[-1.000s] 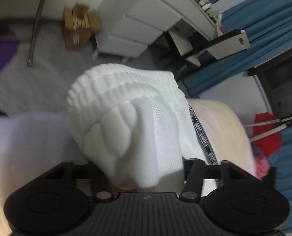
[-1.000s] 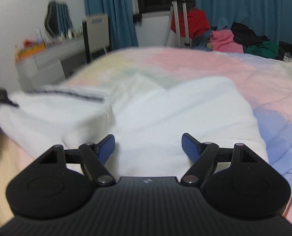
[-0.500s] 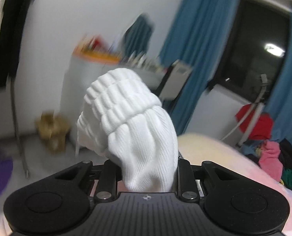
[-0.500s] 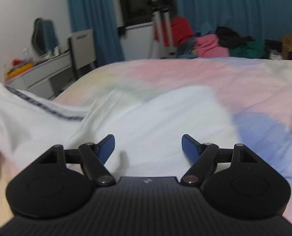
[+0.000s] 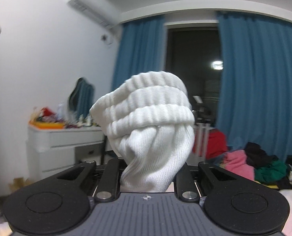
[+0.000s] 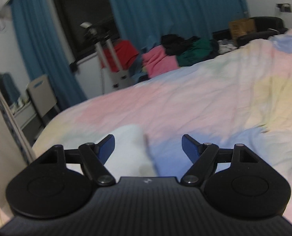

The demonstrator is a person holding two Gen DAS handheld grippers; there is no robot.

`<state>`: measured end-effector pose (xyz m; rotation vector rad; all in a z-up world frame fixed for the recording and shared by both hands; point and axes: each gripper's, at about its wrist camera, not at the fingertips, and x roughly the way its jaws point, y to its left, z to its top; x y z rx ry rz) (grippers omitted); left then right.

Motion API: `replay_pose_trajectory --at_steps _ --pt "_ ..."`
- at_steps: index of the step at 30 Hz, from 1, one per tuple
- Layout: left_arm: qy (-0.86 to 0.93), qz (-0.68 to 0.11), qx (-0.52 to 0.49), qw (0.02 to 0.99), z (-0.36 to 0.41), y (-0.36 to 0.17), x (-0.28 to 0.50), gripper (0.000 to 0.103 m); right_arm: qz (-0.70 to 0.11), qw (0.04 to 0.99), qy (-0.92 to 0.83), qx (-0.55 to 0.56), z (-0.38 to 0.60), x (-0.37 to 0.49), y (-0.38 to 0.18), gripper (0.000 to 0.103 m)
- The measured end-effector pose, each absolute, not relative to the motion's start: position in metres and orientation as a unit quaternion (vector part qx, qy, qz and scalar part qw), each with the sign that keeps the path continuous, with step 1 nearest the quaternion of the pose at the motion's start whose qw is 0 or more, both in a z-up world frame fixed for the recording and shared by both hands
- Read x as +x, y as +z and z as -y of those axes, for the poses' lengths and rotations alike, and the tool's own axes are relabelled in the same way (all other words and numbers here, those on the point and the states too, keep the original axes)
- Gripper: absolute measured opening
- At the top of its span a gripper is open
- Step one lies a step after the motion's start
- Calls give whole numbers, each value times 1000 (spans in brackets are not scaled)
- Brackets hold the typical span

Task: Fold clothes

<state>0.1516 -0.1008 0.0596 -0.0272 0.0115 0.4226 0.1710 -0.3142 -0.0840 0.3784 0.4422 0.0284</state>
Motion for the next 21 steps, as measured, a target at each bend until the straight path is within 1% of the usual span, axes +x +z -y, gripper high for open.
replay_pose_trajectory --at_steps 5,7,9,13,15,16,17,18,19,20,21 --pt "148 -22 81 985 197 0 172 17 -200 951 -23 234 350 175 -87 77" --pt "111 -52 132 984 232 -35 179 17 -201 942 -23 269 361 177 -95 77" --pt "77 -99 180 976 249 -79 193 18 -202 931 -23 303 372 180 -103 78" --pt "41 -146 231 961 261 -130 194 20 -215 902 -3 374 387 188 -121 79" --pt "35 -148 235 960 261 -138 193 28 -223 886 18 407 390 193 -130 79" --pt "30 -154 236 959 262 -138 195 30 -225 880 29 418 390 195 -133 79" --pt "24 -162 239 957 263 -138 197 37 -227 874 39 429 390 197 -136 79" --pt "17 -168 244 955 257 -136 194 41 -229 866 52 441 390 200 -139 79" --pt "9 -173 249 953 249 -133 190 50 -231 859 65 453 389 202 -141 79" --pt "2 -177 254 951 240 -131 185 62 -234 850 79 465 388 204 -144 79" --pt "-6 -182 260 948 231 -129 181 80 -236 842 93 476 386 207 -146 79"
